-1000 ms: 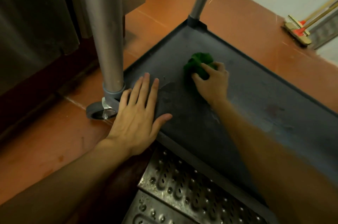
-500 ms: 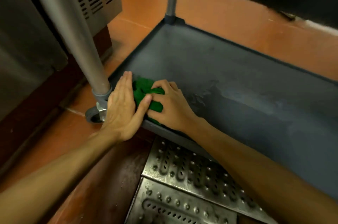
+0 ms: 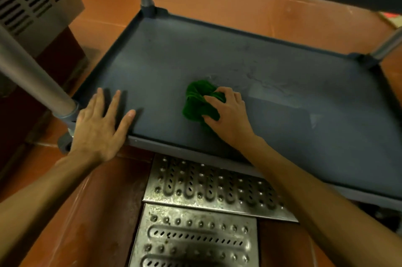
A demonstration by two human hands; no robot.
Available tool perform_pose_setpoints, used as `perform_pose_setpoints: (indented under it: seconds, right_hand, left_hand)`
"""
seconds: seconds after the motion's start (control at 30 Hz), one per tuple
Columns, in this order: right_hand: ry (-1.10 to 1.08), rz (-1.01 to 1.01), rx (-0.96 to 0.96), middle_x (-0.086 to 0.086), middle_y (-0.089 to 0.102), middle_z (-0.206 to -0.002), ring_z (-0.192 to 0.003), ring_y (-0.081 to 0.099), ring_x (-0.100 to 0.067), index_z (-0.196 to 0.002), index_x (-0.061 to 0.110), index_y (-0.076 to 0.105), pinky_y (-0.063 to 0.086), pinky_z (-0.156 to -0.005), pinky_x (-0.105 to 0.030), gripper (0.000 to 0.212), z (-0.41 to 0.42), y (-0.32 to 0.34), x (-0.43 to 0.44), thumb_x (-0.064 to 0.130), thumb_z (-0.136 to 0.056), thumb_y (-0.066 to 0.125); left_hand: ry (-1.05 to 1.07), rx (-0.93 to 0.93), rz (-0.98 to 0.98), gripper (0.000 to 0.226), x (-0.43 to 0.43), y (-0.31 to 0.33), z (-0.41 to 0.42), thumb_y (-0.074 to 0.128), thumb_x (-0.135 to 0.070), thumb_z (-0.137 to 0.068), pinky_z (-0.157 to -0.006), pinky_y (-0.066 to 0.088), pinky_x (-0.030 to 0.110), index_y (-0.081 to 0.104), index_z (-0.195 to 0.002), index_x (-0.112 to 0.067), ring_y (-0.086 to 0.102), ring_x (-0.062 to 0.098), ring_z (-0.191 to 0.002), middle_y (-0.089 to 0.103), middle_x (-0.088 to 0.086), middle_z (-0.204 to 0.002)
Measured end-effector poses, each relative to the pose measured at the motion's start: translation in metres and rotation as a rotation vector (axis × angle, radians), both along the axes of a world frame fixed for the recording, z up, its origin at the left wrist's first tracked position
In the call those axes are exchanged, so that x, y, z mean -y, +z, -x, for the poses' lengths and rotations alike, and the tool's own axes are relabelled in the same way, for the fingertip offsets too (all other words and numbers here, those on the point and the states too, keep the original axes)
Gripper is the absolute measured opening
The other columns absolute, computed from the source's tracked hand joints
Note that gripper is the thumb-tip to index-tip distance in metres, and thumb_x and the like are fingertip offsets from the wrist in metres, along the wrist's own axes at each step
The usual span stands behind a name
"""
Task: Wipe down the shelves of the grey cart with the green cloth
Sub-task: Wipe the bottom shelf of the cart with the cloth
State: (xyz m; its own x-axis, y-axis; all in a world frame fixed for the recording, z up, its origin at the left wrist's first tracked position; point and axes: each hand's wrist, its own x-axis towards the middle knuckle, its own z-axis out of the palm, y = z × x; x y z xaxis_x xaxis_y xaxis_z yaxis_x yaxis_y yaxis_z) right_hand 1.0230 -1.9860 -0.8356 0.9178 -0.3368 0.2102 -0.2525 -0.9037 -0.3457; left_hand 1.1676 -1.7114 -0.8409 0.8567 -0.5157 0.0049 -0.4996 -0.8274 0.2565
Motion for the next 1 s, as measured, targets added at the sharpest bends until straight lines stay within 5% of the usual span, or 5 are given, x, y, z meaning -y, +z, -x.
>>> perform_pose_setpoints:
  seconds: [0.17,0.37,0.53,0.8,1.0]
  right_hand:
    - [-0.124,0.016,-0.021,-0.016,0.040,-0.143,-0.127,0.037,-0.039,-0.136,0.022,0.058,0.036,-0.102,-0.048,0.050,0.036,0.002,0.038,0.034,-0.089,0.070]
    - [-0.123,-0.238,0.066,-0.011,0.041,-0.140,-0.129,0.039,-0.033,-0.134,0.014,0.060,0.038,-0.111,-0.041,0.048,0.054,0.009,0.052,0.023,-0.089,0.073]
    - [-0.206,-0.388,0.448,-0.006,0.053,-0.122,-0.110,0.053,-0.006,-0.124,0.009,0.063,0.041,-0.096,-0.008,0.041,0.100,0.028,0.069,0.008,-0.083,0.070]
    - [-0.685,-0.299,0.382,-0.017,0.053,-0.130,-0.111,0.051,-0.009,-0.137,0.011,0.054,0.035,-0.095,-0.009,0.044,0.215,0.023,0.146,0.012,-0.094,0.062]
    - [-0.787,-0.176,0.090,-0.022,0.037,-0.146,-0.129,0.038,-0.044,-0.146,0.011,0.046,0.032,-0.112,-0.046,0.062,0.185,0.004,0.148,0.040,-0.094,0.060]
  left_hand:
    - [-0.028,-0.004,-0.149,0.075,-0.001,0.001,-0.005,0.005,-0.065,-0.096,-0.125,0.012,0.053,0.006,-0.163,-0.030,0.000,0.032,-0.157,-0.004,0.014,-0.170]
    - [-0.073,0.024,-0.270,0.096,0.005,0.007,0.001,-0.007,-0.066,-0.081,-0.121,0.011,0.057,0.017,-0.162,-0.020,-0.002,0.038,-0.156,0.000,0.019,-0.169]
    - [-0.215,0.123,0.103,0.081,0.062,0.016,0.026,0.022,-0.059,-0.095,-0.114,0.028,0.058,0.043,-0.149,-0.001,0.032,0.043,-0.146,0.036,0.028,-0.156]
    - [-0.352,0.072,0.106,0.080,0.101,0.001,0.031,0.021,-0.067,-0.095,-0.120,0.024,0.057,0.038,-0.154,-0.015,0.027,0.038,-0.151,0.031,0.020,-0.162]
    - [-0.389,-0.031,0.054,0.086,0.103,0.000,0.031,0.015,-0.075,-0.091,-0.124,0.019,0.054,0.028,-0.159,-0.025,0.019,0.030,-0.155,0.022,0.012,-0.167]
